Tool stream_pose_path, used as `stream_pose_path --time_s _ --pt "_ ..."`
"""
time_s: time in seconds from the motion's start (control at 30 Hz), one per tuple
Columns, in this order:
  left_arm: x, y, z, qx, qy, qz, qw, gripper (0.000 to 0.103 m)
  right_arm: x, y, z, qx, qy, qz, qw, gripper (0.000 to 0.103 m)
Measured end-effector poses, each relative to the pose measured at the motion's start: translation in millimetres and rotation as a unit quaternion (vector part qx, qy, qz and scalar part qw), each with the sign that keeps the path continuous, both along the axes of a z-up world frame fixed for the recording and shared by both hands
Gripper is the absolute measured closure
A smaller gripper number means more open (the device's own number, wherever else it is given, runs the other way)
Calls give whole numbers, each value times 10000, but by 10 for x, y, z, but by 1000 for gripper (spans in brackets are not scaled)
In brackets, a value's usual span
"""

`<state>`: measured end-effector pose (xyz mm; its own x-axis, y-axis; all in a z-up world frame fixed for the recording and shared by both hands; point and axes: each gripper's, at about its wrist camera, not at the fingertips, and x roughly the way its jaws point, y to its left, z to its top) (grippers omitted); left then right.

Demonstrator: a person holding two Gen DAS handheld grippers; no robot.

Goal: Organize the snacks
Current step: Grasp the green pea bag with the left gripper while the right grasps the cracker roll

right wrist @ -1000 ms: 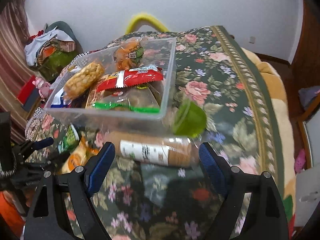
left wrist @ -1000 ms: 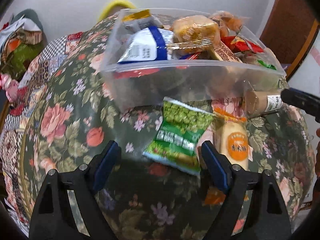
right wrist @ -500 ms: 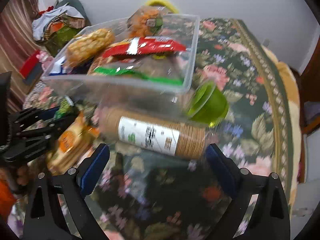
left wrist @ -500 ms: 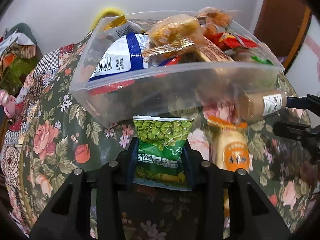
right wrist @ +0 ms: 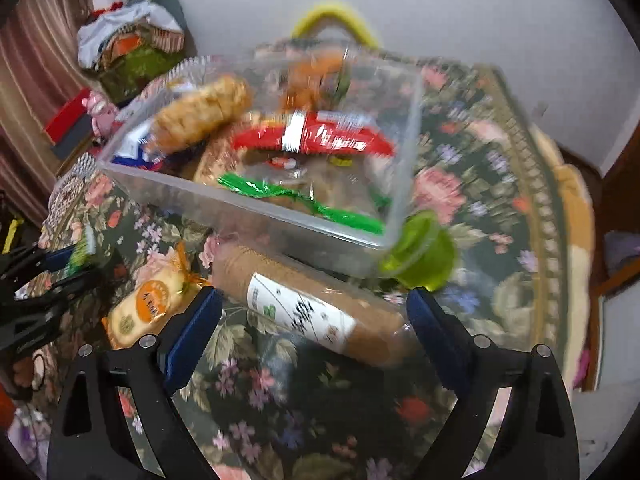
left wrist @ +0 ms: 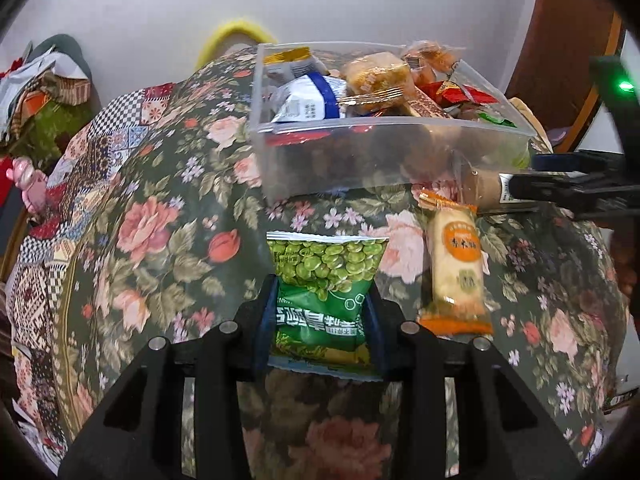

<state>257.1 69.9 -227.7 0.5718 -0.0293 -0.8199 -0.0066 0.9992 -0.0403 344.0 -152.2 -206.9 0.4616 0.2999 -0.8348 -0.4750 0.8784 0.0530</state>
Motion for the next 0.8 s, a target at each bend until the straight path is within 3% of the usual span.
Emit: stream_pose_path --time_s 0.33,0.47,0.67,0.8 --pt "-192 27 19 -393 63 43 9992 64 -275 6 -87 -346 461 478 9972 11" --pt "-272 8 47 -427 38 15 9991 64 -362 -73 -208 -178 905 453 9947 32" --pt "-348 -20 93 -387 6 -33 9992 64 -344 4 -223 -137 631 335 9974 35" --pt "-348 -28 96 -361 15 7 9993 64 -301 176 -201 -298 393 450 9978 51"
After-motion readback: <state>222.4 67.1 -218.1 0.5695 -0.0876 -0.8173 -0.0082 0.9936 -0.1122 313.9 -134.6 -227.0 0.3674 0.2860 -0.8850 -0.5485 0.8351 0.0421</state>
